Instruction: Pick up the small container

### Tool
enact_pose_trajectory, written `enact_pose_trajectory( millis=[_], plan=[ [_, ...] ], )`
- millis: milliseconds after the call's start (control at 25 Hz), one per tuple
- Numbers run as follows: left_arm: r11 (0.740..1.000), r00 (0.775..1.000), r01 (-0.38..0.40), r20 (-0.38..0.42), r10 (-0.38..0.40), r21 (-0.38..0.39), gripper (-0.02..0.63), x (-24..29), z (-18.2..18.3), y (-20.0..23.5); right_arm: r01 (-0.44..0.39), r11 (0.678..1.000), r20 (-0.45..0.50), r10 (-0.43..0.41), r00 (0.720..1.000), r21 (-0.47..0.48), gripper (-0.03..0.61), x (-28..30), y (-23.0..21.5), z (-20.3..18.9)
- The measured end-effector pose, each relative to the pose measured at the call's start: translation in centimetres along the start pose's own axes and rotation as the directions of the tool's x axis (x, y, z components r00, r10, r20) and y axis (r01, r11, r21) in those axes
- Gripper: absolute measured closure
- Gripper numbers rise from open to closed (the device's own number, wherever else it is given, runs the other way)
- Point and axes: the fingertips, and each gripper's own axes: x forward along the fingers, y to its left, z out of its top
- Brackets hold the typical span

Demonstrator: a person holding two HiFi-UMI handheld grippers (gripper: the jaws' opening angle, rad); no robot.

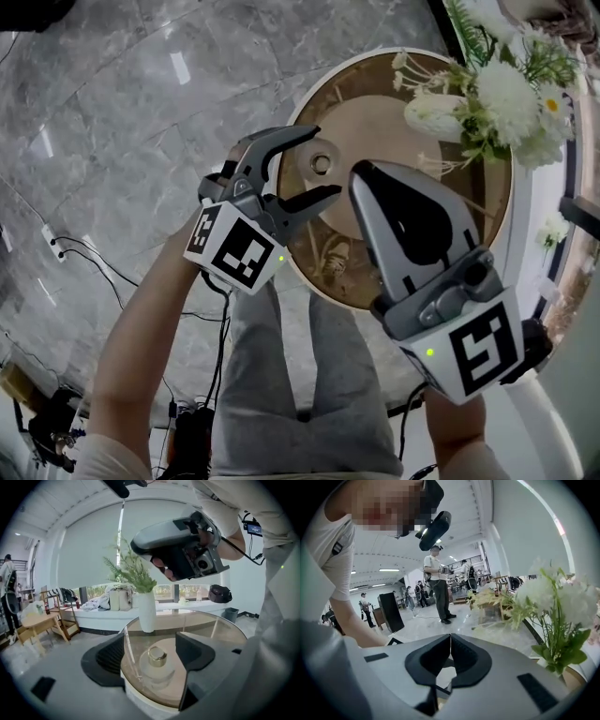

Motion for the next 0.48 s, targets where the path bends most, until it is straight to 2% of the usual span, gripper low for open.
enact_pose_trajectory(
  millis=[200, 480],
  plan=[
    [0.999, 0.999, 0.048, -0.001, -0.048, -0.012, 0.287, 1.7, -2.5, -1.5, -0.008, 1.000, -0.031, 0.008, 0.999, 0.012, 0.571, 1.0, -0.6, -2.4],
    [0.998, 0.997, 0.018, 0.071, -0.013, -0.061, 0.287, 3.0, -3.1, -0.8, -0.009, 0.999, -0.026, 0.010, 1.000, 0.035, 0.571, 1.9, -1.4, -4.4]
  ],
)
